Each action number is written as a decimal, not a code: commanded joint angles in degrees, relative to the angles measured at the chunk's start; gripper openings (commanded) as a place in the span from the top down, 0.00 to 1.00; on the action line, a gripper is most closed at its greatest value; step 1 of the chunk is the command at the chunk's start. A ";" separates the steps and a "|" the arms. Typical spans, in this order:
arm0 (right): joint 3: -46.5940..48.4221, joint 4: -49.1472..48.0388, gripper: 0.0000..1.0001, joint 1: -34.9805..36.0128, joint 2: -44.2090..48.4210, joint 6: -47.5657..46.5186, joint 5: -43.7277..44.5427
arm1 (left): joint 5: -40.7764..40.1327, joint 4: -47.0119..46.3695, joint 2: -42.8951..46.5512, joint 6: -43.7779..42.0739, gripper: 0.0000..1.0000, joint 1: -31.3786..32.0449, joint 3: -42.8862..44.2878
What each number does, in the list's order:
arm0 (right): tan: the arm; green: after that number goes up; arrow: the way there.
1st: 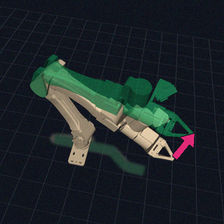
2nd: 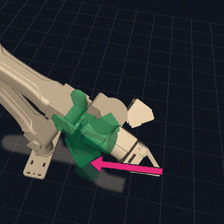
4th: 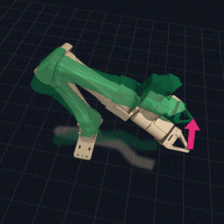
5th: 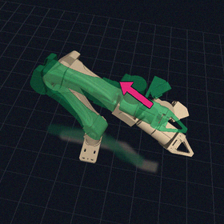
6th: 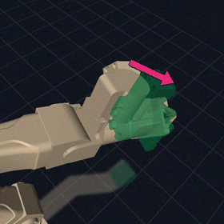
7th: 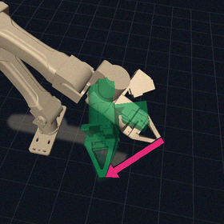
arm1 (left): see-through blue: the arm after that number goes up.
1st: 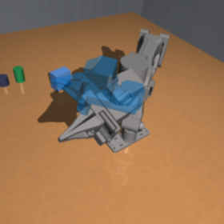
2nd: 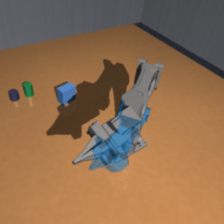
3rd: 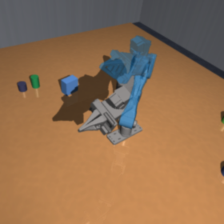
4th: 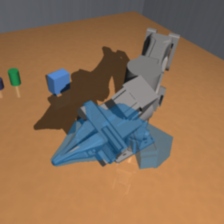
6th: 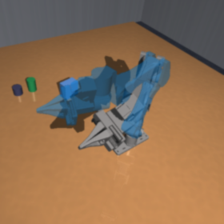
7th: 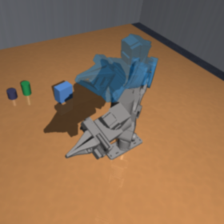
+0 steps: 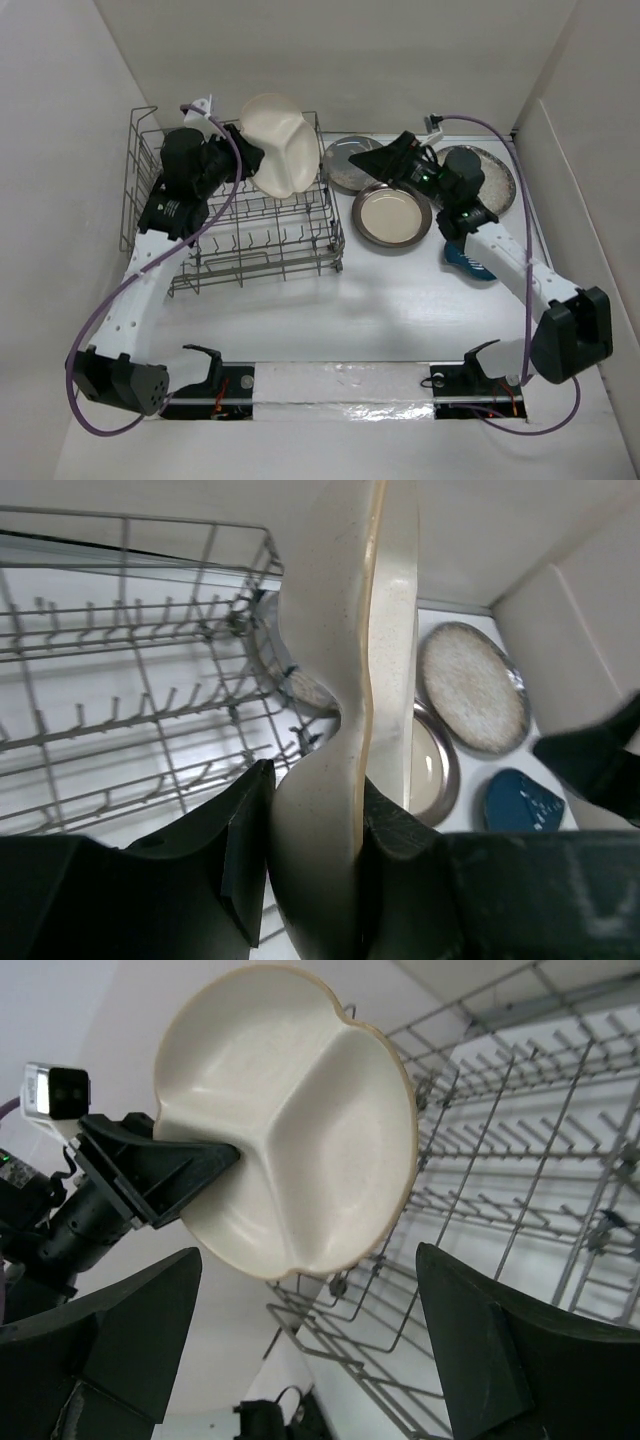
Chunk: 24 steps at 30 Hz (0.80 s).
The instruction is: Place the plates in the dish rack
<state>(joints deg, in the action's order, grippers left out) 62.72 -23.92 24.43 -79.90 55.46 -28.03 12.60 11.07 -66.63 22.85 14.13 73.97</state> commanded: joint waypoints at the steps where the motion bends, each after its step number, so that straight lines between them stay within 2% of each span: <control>1: -1.89 1.41 0.06 -1.83 4.13 -5.26 1.92 | -11.61 -7.66 -1.81 -1.14 1.00 -0.33 11.86; 2: -2.33 2.81 0.06 -2.53 5.96 -6.49 3.06 | -15.29 -5.90 -2.62 -2.10 1.00 0.36 13.11; 4: -4.61 4.67 0.07 -3.06 7.99 -8.61 3.68 | -28.89 -5.10 -4.98 -4.47 1.00 3.60 16.01; 5: -5.32 5.20 0.07 -3.07 8.96 -9.31 3.86 | -34.17 -4.83 -6.48 -6.22 1.00 8.67 16.98; 6: -6.20 7.29 0.07 -3.59 10.71 -10.10 4.64 | -43.62 -3.44 -8.50 -9.63 1.00 11.24 18.47; 8: -6.99 8.89 0.07 -3.60 12.30 -12.39 5.70 | -51.94 0.59 -15.79 -12.12 1.00 16.08 23.57; 10: -8.13 10.47 0.07 -4.12 14.50 -13.62 6.32 | -54.09 0.45 -16.78 -11.60 1.00 16.10 22.72; 12: -8.58 12.48 0.07 -4.12 15.64 -14.68 6.15 | -56.53 -4.02 -15.38 -12.39 1.00 16.10 19.90; 16: -10.77 14.17 0.08 -4.12 18.37 -17.31 6.76 | -58.30 -2.10 -16.69 -12.30 1.00 17.41 21.13; 17: -12.08 13.99 0.08 -4.12 18.81 -17.40 7.02 | -60.57 -3.15 -17.04 -14.57 1.00 18.81 20.77; 18: -12.70 13.56 0.08 -4.12 18.99 -17.32 7.29 | -66.85 -5.60 -17.74 -16.68 1.00 20.74 20.77; 21: -14.28 13.29 0.08 -4.12 19.52 -17.32 6.68 | -76.36 -8.08 -23.97 -26.26 1.00 26.90 25.41; 24: -15.95 13.02 0.08 -4.12 20.48 -17.23 5.80 | -77.38 -10.71 -26.36 -30.57 1.00 29.73 28.07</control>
<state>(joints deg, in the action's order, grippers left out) 47.92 -9.85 20.64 -61.08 39.81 -22.02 -56.10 17.61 -94.52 -0.73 40.45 95.85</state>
